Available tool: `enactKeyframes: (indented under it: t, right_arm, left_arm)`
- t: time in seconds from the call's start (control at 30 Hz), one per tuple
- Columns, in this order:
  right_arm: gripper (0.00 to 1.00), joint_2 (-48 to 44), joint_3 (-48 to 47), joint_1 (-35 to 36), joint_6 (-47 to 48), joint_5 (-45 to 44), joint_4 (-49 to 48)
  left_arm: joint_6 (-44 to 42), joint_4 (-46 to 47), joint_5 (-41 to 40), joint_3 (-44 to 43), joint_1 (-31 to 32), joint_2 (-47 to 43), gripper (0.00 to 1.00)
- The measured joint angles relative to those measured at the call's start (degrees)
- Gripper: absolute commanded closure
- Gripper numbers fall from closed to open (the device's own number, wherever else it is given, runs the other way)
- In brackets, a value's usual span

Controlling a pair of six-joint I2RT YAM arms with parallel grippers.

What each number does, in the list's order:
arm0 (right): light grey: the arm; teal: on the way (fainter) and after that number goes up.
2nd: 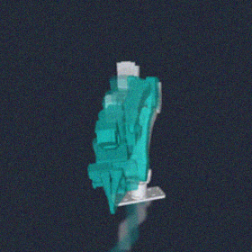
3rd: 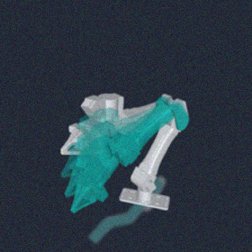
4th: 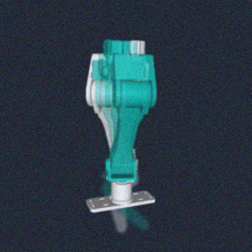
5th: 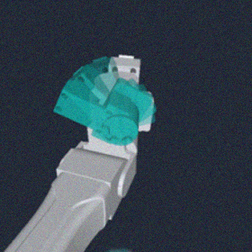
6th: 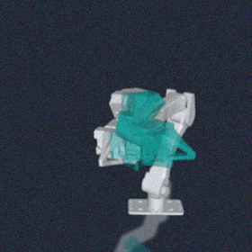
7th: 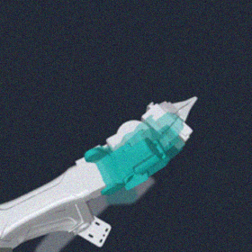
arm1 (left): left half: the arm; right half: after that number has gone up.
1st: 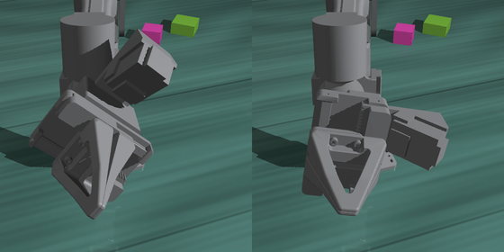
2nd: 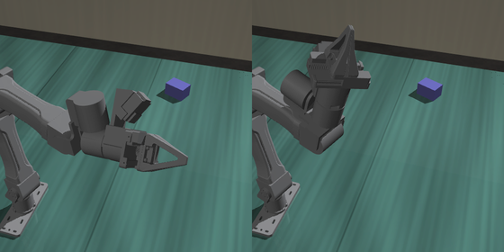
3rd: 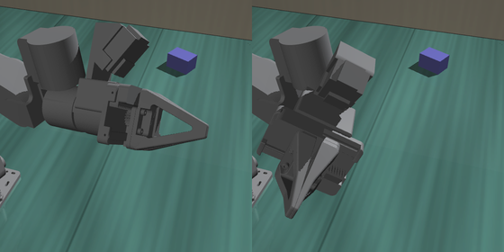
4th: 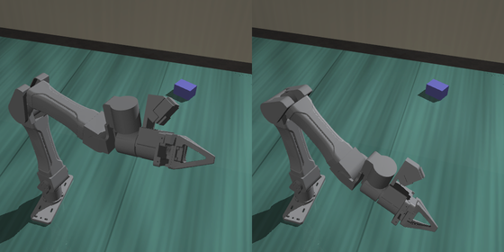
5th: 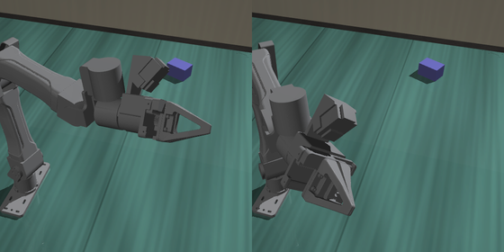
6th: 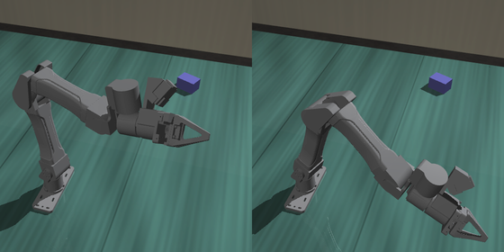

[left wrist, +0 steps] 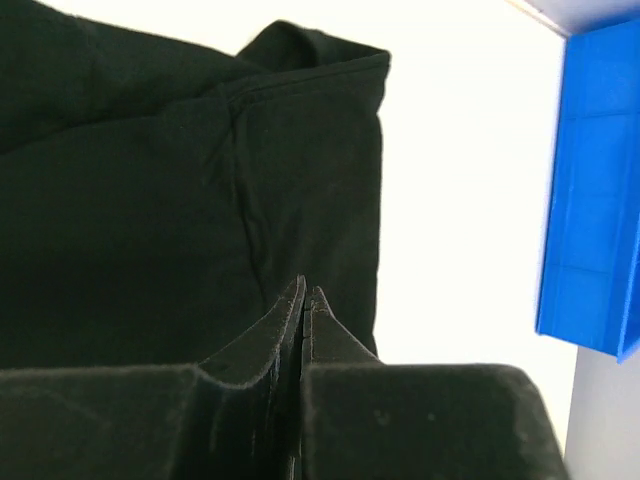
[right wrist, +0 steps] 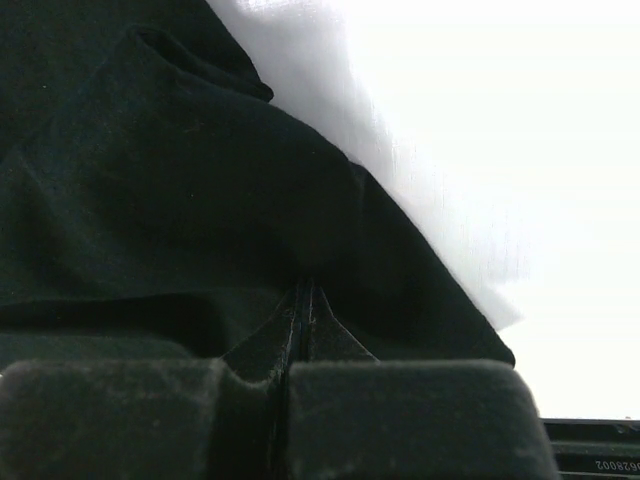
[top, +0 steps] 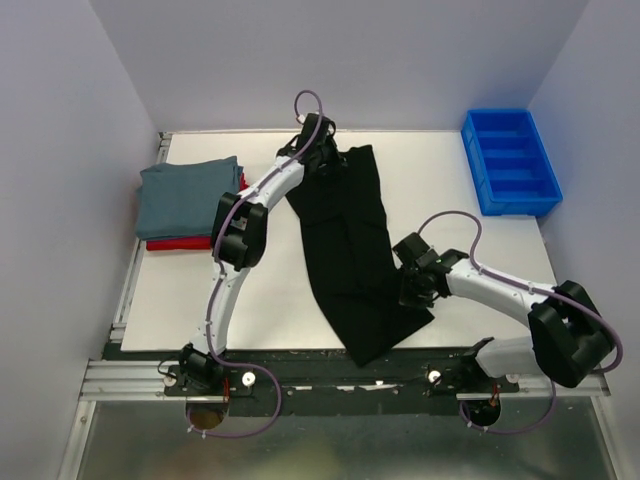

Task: Fold and stack the t-shirts
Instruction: Rotate the tshirt 90 degrees

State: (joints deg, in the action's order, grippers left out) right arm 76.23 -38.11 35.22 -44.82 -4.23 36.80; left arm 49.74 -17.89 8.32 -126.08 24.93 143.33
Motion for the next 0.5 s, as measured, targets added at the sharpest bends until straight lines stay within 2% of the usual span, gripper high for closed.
enactKeyframes:
  t: [0.13, 0.3, 0.5]
  right_arm:
    - [0.99, 1.7, -1.11, 1.31, -0.39, -1.31, 0.42]
    - [0.99, 3.5, -2.78, 3.13, -0.9, -2.43, 1.64]
    - [0.99, 3.76, -3.26, 8.94, -3.85, -5.22, 1.75]
  left_arm:
    - [-2.82, -2.69, -2.64, 4.02, 0.0, -7.13, 0.9]
    - [-5.6, -4.7, -8.39, 13.64, -0.09, -15.74, 0.94]
    - [-7.17, -7.54, -12.39, 15.89, -1.01, -13.29, 0.96]
